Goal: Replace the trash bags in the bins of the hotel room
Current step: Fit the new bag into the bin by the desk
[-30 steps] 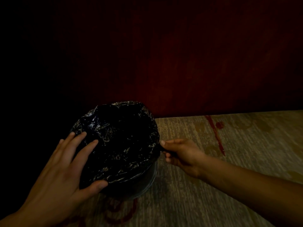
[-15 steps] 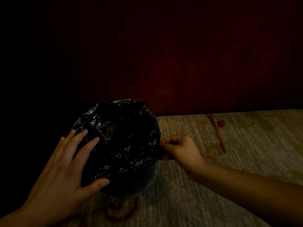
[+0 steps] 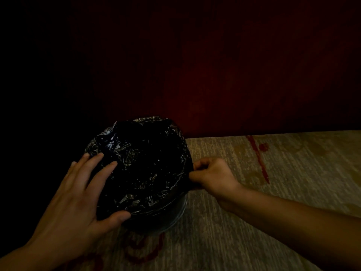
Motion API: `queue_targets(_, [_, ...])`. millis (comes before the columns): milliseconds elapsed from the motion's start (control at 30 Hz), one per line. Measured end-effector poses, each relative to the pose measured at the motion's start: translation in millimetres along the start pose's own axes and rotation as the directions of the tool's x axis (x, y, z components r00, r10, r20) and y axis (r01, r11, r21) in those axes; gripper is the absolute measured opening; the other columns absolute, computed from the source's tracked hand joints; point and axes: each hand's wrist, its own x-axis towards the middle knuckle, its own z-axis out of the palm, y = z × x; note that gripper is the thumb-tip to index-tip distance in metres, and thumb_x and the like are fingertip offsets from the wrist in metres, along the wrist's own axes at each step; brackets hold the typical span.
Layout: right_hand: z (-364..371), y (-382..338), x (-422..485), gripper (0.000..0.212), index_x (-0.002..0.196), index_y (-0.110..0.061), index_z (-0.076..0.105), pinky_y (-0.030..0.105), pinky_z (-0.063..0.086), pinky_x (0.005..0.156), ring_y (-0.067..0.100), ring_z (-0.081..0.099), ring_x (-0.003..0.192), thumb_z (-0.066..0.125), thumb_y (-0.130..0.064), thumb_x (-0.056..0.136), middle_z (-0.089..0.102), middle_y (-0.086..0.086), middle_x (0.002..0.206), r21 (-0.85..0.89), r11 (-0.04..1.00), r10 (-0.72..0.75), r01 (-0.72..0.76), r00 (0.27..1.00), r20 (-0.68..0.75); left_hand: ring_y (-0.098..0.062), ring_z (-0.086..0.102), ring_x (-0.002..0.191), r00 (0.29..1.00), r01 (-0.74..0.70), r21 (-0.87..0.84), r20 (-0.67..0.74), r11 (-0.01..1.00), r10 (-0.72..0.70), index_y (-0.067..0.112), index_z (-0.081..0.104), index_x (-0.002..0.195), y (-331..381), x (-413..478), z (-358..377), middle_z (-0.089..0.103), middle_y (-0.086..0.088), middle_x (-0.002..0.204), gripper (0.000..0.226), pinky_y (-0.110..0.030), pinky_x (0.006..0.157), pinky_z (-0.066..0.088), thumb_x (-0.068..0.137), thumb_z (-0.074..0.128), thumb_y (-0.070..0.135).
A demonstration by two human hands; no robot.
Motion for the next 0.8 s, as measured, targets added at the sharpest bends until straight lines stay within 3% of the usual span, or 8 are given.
queue_targets(167, [-9, 13, 1, 0.031, 0.092, -0.011, 0.058, 0.040, 0.054, 0.079, 0.022, 0.063, 0.081, 0.053, 0.017, 0.078, 0.063, 0.007, 0.079, 0.445, 0.872, 0.100, -0.205, 0.964, 0.248, -0.028, 0.011, 0.151, 1.000, -0.002, 0.000, 0.018, 1.000, 0.003, 0.025, 0.030, 0.151, -2, -1, -2, 0.024, -0.007, 0.161, 0.100, -0.057, 0.117, 0.016, 0.076, 0.028, 0.091])
queue_targets(233, [-12, 17, 8, 0.034, 0.085, -0.014, 0.055, 0.039, 0.052, 0.079, 0.022, 0.062, 0.083, 0.051, 0.019, 0.077, 0.062, 0.005, 0.079, 0.491, 0.834, 0.093, -0.250, 0.943, 0.320, -0.027, 0.009, 0.152, 1.000, 0.004, -0.006, 0.018, 1.000, -0.004, 0.025, 0.030, 0.151, -3, -1, -2, 0.023, -0.007, 0.161, 0.100, -0.060, 0.116, 0.018, 0.076, 0.029, 0.091])
queue_targets(433, [-14, 11, 5, 0.024, 0.089, -0.009, 0.063, 0.030, 0.053, 0.063, 0.017, 0.066, 0.073, 0.061, 0.014, 0.082, 0.067, 0.008, 0.088, 0.280, 0.958, -0.017, -0.070, 0.955, 0.295, -0.025, 0.008, 0.152, 0.999, 0.020, -0.034, 0.030, 0.999, -0.019, 0.030, 0.025, 0.152, -1, -3, -5, 0.019, -0.003, 0.163, 0.099, -0.060, 0.117, 0.019, 0.076, 0.029, 0.092])
queue_targets(533, [-25, 12, 5, 0.041, 0.114, -0.013, 0.064, 0.037, 0.058, 0.077, 0.027, 0.065, 0.097, 0.063, 0.000, 0.074, 0.066, 0.007, 0.117, 0.276, 0.960, -0.030, -0.050, 0.959, 0.281, -0.019, -0.001, 0.153, 0.999, 0.029, -0.074, 0.022, 0.997, -0.028, 0.039, 0.017, 0.153, -1, -5, -6, 0.010, 0.004, 0.165, 0.098, -0.058, 0.117, 0.017, 0.073, 0.031, 0.094])
queue_targets(600, [-30, 9, 5, 0.055, 0.129, -0.032, 0.059, 0.045, 0.054, 0.096, 0.019, 0.059, 0.118, 0.064, -0.021, 0.076, 0.057, -0.003, 0.137, 0.200, 0.978, -0.087, 0.049, 0.978, 0.187, -0.015, -0.005, 0.153, 0.999, 0.043, -0.127, 0.011, 0.991, -0.042, 0.043, 0.013, 0.153, -2, -8, -7, 0.005, 0.010, 0.165, 0.097, -0.057, 0.115, 0.017, 0.072, 0.031, 0.094])
queue_targets(667, [-28, 0, 3, 0.060, 0.144, -0.045, 0.042, 0.034, 0.045, 0.104, 0.006, 0.047, 0.131, 0.064, -0.049, 0.088, 0.044, -0.015, 0.147, 0.042, 0.979, -0.206, 0.202, 0.970, 0.129, -0.013, -0.004, 0.152, 0.997, 0.069, -0.190, -0.021, 0.979, -0.075, 0.042, 0.015, 0.153, -1, -10, -9, 0.005, 0.012, 0.165, 0.095, -0.057, 0.114, 0.019, 0.074, 0.031, 0.092])
queue_targets(733, [-20, -12, 4, 0.072, 0.152, -0.045, 0.024, 0.018, 0.036, 0.102, -0.003, 0.033, 0.139, 0.053, -0.060, 0.088, 0.030, -0.023, 0.156, -0.063, 0.937, -0.332, 0.344, 0.931, 0.153, -0.013, -0.004, 0.152, 0.990, 0.101, -0.246, -0.073, 0.964, -0.122, 0.042, 0.013, 0.153, 2, -9, -12, 0.005, 0.010, 0.165, 0.094, -0.054, 0.114, 0.019, 0.075, 0.030, 0.091])
queue_targets(800, [-10, -23, 7, 0.077, 0.155, -0.043, 0.016, 0.022, 0.032, 0.110, -0.004, 0.024, 0.144, 0.048, -0.064, 0.088, 0.020, -0.024, 0.160, -0.053, 0.919, -0.375, 0.391, 0.907, 0.191, -0.010, -0.003, 0.152, 0.976, 0.168, -0.299, -0.084, 0.939, -0.202, 0.051, -0.002, 0.150, 4, -5, -15, -0.003, 0.015, 0.164, 0.098, -0.051, 0.116, 0.018, 0.069, 0.033, 0.094])
